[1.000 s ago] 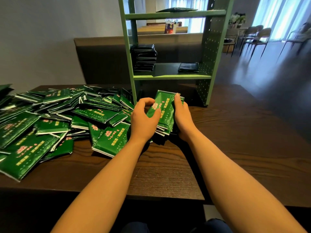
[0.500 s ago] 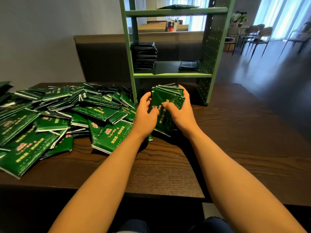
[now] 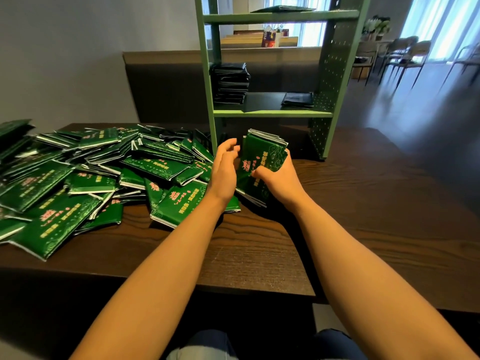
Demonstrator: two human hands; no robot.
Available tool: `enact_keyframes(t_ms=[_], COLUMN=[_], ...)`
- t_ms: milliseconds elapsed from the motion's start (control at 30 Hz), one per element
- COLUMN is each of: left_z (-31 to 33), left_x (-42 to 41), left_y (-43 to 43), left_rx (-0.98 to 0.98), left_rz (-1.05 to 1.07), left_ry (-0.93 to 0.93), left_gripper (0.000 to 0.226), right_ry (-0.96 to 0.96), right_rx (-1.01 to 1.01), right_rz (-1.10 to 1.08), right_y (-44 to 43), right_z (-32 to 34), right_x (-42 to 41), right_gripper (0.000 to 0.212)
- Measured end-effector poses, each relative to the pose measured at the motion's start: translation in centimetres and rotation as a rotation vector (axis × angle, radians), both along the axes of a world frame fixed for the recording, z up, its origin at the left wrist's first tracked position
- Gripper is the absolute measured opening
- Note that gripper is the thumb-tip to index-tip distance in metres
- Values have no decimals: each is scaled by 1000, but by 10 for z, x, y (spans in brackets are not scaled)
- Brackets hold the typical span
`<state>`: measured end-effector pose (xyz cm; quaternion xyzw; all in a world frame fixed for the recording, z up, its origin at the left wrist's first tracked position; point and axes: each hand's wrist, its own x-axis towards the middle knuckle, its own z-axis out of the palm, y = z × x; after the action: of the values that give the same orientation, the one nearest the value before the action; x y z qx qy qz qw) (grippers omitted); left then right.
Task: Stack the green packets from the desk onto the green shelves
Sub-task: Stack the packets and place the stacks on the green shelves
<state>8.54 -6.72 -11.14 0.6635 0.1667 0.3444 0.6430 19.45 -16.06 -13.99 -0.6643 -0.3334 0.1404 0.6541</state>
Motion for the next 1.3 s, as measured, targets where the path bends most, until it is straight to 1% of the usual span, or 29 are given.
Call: enact_keyframes(t_ms=[67, 133, 200, 300, 367, 433, 500, 533, 600, 633, 667, 733, 800, 900, 967, 1033, 1067, 1100, 1167, 1200, 1267, 1300], left_z=[6, 12, 16, 13, 10, 6, 2, 0, 0, 1, 2, 5, 8, 12, 15, 20, 23, 26, 31, 32, 33, 33], left_x=[-8, -24, -41, -68, -85, -94, -100, -101, -102, -101, -101, -102, -102, -103, -107, -110, -111, -111, -107, -103, -91, -86], left_y=[5, 9, 11, 13, 15, 16, 18, 18, 19, 19, 19, 20, 22, 26, 26, 24, 22, 20, 14, 11, 6, 3], left_rx=[188, 392, 532, 703, 811, 862, 864, 857, 845, 834, 817, 754, 657, 512, 492, 479, 459, 439, 427, 423, 415, 419], left_rz=[160, 299, 379, 457, 514, 529, 504, 489, 474, 469, 465, 459, 440, 414, 401, 381, 368, 360, 363, 369, 376, 367], left_ry=[57, 95, 174, 430, 631, 853, 1041, 1094, 1120, 1114, 1103, 1055, 971, 803, 665, 521, 450, 382, 274, 233, 185, 180], left_gripper=[26, 19, 12, 4, 12, 26, 39, 44, 49, 51, 51, 50, 47, 39, 33, 25, 20, 17, 15, 16, 18, 19], right_ry=[57, 110, 117, 155, 161, 176, 176, 175, 163, 158, 157, 179, 213, 220, 209, 193, 181, 169, 140, 128, 99, 89], right_rx=[30, 53, 67, 67, 69, 73, 76, 78, 65, 59, 56, 51, 49, 31, 19, 7, 4, 3, -5, -5, -10, -14], right_rz=[-25, -20, 4, 58, 91, 99, 98, 94, 90, 87, 81, 65, 55, 75, 96, 107, 112, 128, 170, 189, 232, 259], right_y=[1, 2, 0, -1, -1, 0, -1, -1, -2, -2, -1, 0, -1, -1, -1, -2, -3, -4, -5, -5, -6, -7], right_z=[1, 3, 6, 8, 9, 8, 7, 6, 6, 5, 4, 2, 1, 1, 0, -1, 0, 1, 4, 5, 8, 8], right_x=[-3, -7, -12, -20, -25, -28, -30, -29, -29, -28, -27, -25, -23, -21, -18, -18, -16, -17, -20, -21, -24, -25], right_gripper=[76, 78, 68, 55, 43, 43, 45, 44, 41, 43, 50, 75, 92, 99, 97, 93, 85, 71, 36, 25, 14, 15])
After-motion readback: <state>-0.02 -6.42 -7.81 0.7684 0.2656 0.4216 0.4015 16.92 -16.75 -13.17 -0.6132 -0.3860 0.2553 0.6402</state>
